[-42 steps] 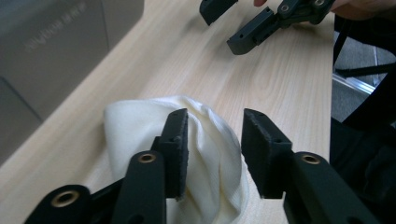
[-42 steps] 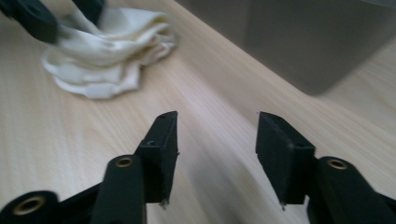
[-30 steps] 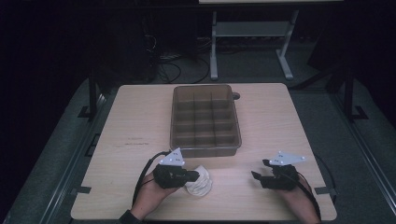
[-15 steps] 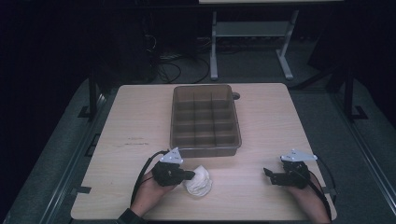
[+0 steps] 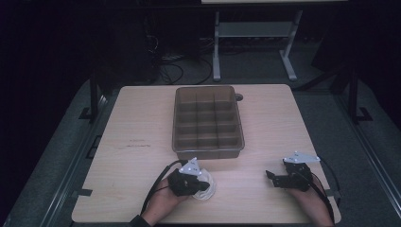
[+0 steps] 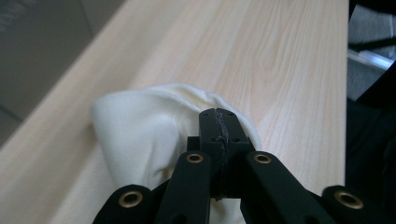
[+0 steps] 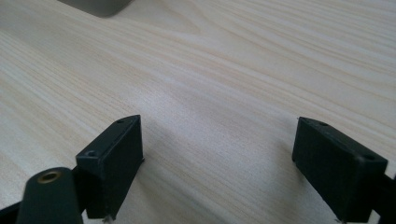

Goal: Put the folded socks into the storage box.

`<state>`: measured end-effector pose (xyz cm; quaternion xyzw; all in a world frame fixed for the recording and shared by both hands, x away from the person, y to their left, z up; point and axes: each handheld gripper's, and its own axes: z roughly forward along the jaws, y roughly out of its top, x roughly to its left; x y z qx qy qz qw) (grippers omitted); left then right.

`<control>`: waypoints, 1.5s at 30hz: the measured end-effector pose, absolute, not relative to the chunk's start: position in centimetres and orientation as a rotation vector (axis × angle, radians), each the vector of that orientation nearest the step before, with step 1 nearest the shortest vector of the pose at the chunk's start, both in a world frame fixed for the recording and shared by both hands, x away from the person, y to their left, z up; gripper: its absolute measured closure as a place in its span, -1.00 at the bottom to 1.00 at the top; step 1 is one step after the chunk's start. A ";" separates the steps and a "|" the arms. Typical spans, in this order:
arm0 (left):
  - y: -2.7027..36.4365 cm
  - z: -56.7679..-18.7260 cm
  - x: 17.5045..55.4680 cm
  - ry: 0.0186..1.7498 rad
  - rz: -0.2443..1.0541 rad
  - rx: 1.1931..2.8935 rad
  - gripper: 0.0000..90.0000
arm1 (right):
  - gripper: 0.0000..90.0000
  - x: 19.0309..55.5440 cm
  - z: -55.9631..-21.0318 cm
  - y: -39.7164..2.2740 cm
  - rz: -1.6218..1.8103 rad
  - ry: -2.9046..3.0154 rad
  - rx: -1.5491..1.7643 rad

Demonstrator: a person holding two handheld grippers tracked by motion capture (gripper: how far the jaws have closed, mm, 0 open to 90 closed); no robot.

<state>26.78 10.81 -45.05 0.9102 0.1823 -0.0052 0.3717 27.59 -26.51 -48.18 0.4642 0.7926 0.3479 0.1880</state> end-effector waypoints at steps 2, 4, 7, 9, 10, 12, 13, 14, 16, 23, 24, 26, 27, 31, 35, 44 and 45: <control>10.4 -45.5 26.7 0.460 -0.009 2.353 1.00 | -0.65 27.6 -48.2 -26.5 0.979 2.230 1.307; 10.3 -45.4 26.8 0.458 -0.010 2.357 1.00 | -0.65 27.6 -48.2 -26.5 0.979 2.230 1.307; 10.5 -45.1 26.8 0.457 -0.024 2.327 1.00 | -0.65 27.6 -48.2 -26.5 0.979 2.230 1.306; 10.8 -44.6 26.7 0.459 -0.006 2.313 0.98 | -0.65 27.6 -48.2 -26.5 0.979 2.230 1.306; 10.9 -44.5 26.7 0.464 0.005 2.302 0.90 | -0.65 27.6 -48.2 -26.5 0.979 2.230 1.307; 11.0 -44.3 26.8 0.474 0.025 2.293 0.75 | -0.65 27.6 -48.2 -26.5 0.979 2.230 1.307; 11.1 -44.3 26.9 0.479 0.033 2.290 0.65 | -0.65 27.6 -48.2 -26.5 0.979 2.230 1.306; 11.1 -44.2 26.9 0.485 0.042 2.288 0.56 | -0.65 27.6 -48.2 -26.5 0.979 2.230 1.306; 11.3 -44.1 26.9 0.493 0.059 2.277 0.30 | -0.65 27.6 -48.2 -26.5 0.979 2.230 1.306; 11.5 -44.0 27.0 0.538 0.143 2.274 -0.23 | -0.65 27.6 -48.2 -26.5 0.979 2.230 1.306; 11.5 -44.2 27.1 0.552 0.148 2.286 -0.31 | -0.65 27.6 -48.2 -26.5 0.979 2.230 1.306; 11.4 -44.7 27.3 0.575 0.165 2.307 -0.46 | -0.65 27.6 -48.2 -26.5 0.979 2.230 1.306; 11.3 -44.9 27.4 0.588 0.153 2.310 -0.51 | -0.65 27.6 -48.2 -26.5 0.979 2.230 1.306; 11.1 -45.5 27.6 0.606 0.140 2.336 -0.60 | -0.65 27.6 -48.2 -26.5 0.979 2.230 1.307; 10.9 -45.8 27.7 0.609 0.135 2.346 -0.61 | -0.65 27.6 -48.2 -26.5 0.980 2.230 1.306; 10.9 -46.4 27.9 0.613 0.082 2.346 -0.54 | -0.64 27.6 -48.2 -26.5 0.980 2.233 1.302; 10.9 -46.4 27.8 0.611 0.084 2.344 -0.52 | -0.64 27.6 -48.2 -26.5 0.980 2.233 1.302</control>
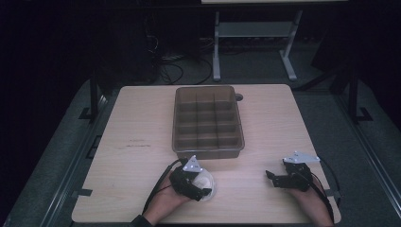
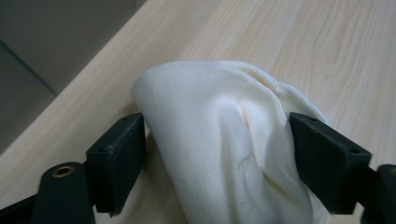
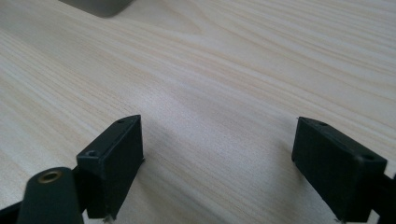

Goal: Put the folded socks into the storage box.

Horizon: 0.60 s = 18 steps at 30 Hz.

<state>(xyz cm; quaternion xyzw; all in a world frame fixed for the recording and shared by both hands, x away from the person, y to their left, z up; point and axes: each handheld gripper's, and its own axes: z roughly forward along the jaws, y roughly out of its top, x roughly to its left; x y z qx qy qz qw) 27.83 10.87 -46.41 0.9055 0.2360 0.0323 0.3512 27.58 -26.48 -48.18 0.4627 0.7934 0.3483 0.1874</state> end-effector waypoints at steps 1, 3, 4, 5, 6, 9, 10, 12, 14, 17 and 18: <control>10.9 -46.4 27.8 0.610 0.082 2.345 -0.50 | -0.64 27.6 -48.2 -26.5 0.980 2.233 1.302; 10.9 -46.3 27.9 0.603 0.081 2.346 -0.45 | -0.64 27.6 -48.2 -26.5 0.981 2.233 1.302; 10.9 -46.3 27.9 0.601 0.080 2.348 -0.41 | -0.64 27.6 -48.2 -26.5 0.981 2.233 1.301; 10.9 -46.3 27.8 0.600 0.074 2.344 -0.36 | -0.64 27.6 -48.2 -26.5 0.981 2.234 1.301; 10.9 -46.3 27.8 0.595 0.071 2.347 -0.31 | -0.64 27.6 -48.2 -26.5 0.981 2.235 1.300; 10.8 -46.2 27.7 0.576 0.050 2.343 -0.10 | -0.64 27.6 -48.2 -26.5 0.982 2.236 1.299; 10.8 -46.2 27.7 0.577 0.041 2.339 -0.04 | -0.64 27.6 -48.2 -26.5 0.982 2.236 1.299; 10.8 -46.2 27.7 0.555 0.063 2.352 0.17 | -0.64 27.6 -48.2 -26.5 0.983 2.236 1.298; 10.8 -46.1 27.7 0.555 0.048 2.350 0.22 | -0.64 27.6 -48.2 -26.4 0.983 2.236 1.297; 10.7 -46.1 27.7 0.549 0.027 2.351 0.37 | -0.64 27.6 -48.2 -26.4 0.985 2.236 1.297; 10.7 -46.1 27.7 0.545 0.021 2.352 0.41 | -0.64 27.6 -48.2 -26.4 0.985 2.236 1.297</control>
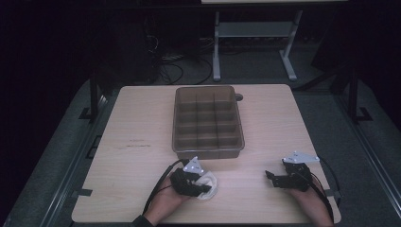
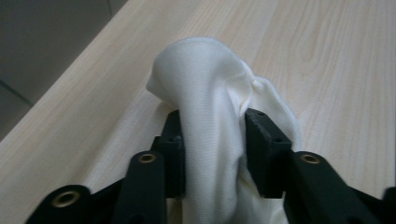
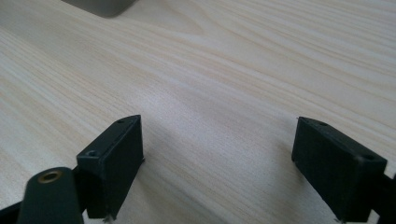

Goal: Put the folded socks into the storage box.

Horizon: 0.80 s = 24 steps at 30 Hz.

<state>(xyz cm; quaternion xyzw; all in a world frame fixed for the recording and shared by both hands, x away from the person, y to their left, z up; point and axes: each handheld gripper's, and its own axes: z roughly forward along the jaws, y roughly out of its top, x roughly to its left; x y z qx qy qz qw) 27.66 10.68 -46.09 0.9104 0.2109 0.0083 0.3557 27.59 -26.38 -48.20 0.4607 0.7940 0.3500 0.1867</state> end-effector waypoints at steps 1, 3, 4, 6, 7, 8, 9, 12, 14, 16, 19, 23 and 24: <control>10.7 -46.1 27.7 0.537 0.020 2.354 0.46 | -0.64 27.6 -48.2 -26.4 0.985 2.236 1.298; 10.5 -46.0 27.6 0.535 0.014 2.355 0.52 | -0.64 27.6 -48.2 -26.4 0.985 2.236 1.297; 10.5 -46.0 27.6 0.532 0.019 2.357 0.54 | -0.64 27.6 -48.2 -26.4 0.985 2.236 1.297; 10.5 -45.9 27.6 0.526 0.023 2.359 0.57 | -0.64 27.6 -48.2 -26.4 0.985 2.236 1.297; 10.4 -45.9 27.6 0.522 0.025 2.358 0.58 | -0.64 27.6 -48.2 -26.4 0.985 2.236 1.297; 10.5 -45.9 27.6 0.524 0.026 2.356 0.59 | -0.64 27.6 -48.2 -26.4 0.986 2.236 1.297; 10.5 -45.9 27.6 0.522 0.024 2.355 0.60 | -0.64 27.6 -48.2 -26.4 0.986 2.236 1.297; 10.5 -45.9 27.7 0.524 0.014 2.347 0.62 | -0.64 27.6 -48.2 -26.4 0.986 2.237 1.295; 10.6 -45.8 27.7 0.519 0.009 2.345 0.63 | -0.64 27.6 -48.2 -26.4 0.986 2.239 1.295; 10.6 -45.6 27.8 0.514 0.001 2.338 0.64 | -0.64 27.6 -48.2 -26.4 0.986 2.240 1.294; 10.6 -45.1 27.7 0.506 0.002 2.334 0.65 | -0.64 27.6 -48.2 -26.4 0.987 2.241 1.291; 10.7 -44.2 27.7 0.486 0.007 2.307 0.65 | -0.64 27.6 -48.2 -26.3 0.987 2.242 1.291; 10.8 -43.9 27.8 0.489 0.005 2.294 0.65 | -0.64 27.6 -48.2 -26.3 0.987 2.242 1.290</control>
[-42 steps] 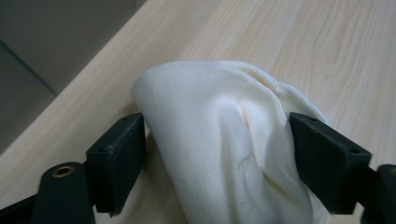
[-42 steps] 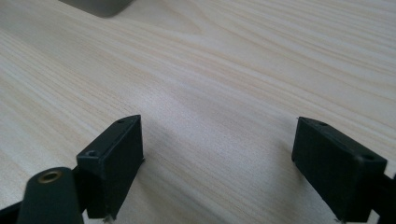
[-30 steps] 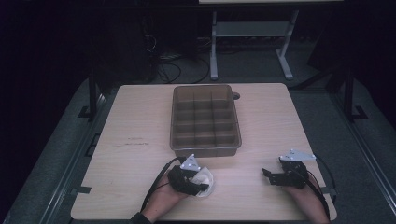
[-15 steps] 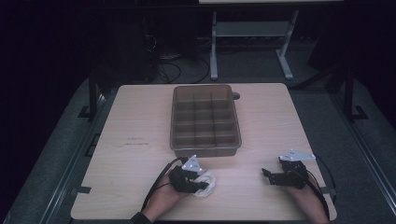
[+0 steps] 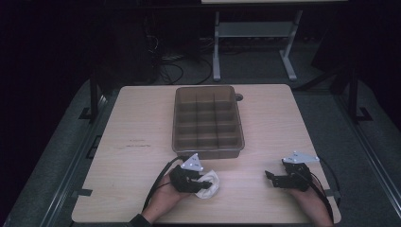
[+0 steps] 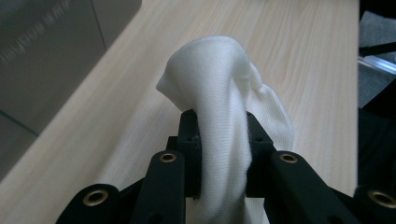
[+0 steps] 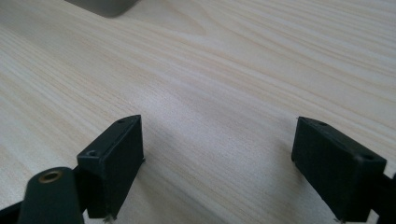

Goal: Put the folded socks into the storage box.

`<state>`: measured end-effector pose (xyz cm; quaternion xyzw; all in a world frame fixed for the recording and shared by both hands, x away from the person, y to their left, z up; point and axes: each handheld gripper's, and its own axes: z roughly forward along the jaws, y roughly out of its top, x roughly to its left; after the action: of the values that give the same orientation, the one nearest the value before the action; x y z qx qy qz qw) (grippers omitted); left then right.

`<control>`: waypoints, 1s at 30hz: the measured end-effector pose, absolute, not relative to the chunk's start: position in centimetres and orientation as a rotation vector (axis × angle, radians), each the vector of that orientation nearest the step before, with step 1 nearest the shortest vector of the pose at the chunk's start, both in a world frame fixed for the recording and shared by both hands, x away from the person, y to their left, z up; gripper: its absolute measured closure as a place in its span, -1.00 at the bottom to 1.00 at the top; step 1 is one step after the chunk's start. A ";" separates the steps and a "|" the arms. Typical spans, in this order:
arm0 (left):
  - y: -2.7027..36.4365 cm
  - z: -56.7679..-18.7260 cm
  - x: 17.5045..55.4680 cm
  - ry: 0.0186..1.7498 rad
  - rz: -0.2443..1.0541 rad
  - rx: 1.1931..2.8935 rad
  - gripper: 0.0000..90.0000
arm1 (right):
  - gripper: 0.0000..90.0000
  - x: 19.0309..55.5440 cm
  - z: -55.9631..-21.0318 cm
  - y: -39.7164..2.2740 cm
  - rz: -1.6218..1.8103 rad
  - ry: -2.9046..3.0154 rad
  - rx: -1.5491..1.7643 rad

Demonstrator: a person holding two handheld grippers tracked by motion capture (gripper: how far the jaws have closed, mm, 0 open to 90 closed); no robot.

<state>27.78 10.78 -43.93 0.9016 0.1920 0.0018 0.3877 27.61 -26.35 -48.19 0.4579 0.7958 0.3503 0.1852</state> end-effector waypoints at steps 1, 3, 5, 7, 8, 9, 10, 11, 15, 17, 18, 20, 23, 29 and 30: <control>10.8 -43.7 27.8 0.486 0.005 2.286 0.65 | -0.64 27.6 -48.2 -26.3 0.987 2.243 1.290; 10.9 -43.2 28.0 0.482 0.015 2.275 0.65 | -0.64 27.6 -48.2 -26.3 0.987 2.243 1.290; 11.0 -42.7 28.1 0.474 0.024 2.271 0.66 | -0.64 27.6 -48.2 -26.3 0.988 2.243 1.290; 11.1 -42.4 28.3 0.478 0.023 2.260 0.66 | -0.67 27.6 -48.2 -26.3 0.985 2.249 1.286; 11.2 -42.3 28.4 0.478 0.024 2.253 0.66 | -0.68 27.6 -48.2 -26.3 0.985 2.251 1.281; 11.2 -42.1 28.5 0.475 0.027 2.251 0.66 | -0.68 27.6 -48.2 -26.3 0.985 2.252 1.282; 11.2 -42.0 28.6 0.478 0.029 2.248 0.66 | -0.69 27.6 -48.2 -26.3 0.984 2.252 1.282; 11.2 -41.9 28.7 0.469 0.035 2.251 0.66 | -0.70 27.6 -48.2 -26.3 0.984 2.252 1.284; 11.3 -41.4 29.2 0.467 0.033 2.241 0.66 | -0.70 27.6 -48.2 -26.3 0.982 2.251 1.287; 11.3 -41.1 29.5 0.465 0.040 2.239 0.66 | -0.70 27.6 -48.2 -26.3 0.982 2.251 1.287; 11.3 -41.0 29.6 0.465 0.043 2.235 0.66 | -0.70 27.6 -48.2 -26.3 0.982 2.251 1.287; 11.3 -40.5 30.0 0.458 0.050 2.231 0.66 | -0.70 27.6 -48.2 -26.3 0.982 2.251 1.287; 11.3 -39.9 30.7 0.455 0.065 2.229 0.66 | -0.70 27.7 -48.2 -26.3 0.982 2.251 1.287; 11.2 -38.9 32.0 0.452 0.081 2.220 0.65 | -0.71 27.7 -48.2 -26.3 0.982 2.251 1.290; 11.2 -38.7 32.2 0.450 0.083 2.218 0.66 | -0.71 27.6 -48.2 -26.3 0.983 2.251 1.290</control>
<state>32.16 11.21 -38.74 0.8866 0.1800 0.0332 0.4247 27.65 -26.31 -48.20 0.4572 0.7977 0.3482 0.1826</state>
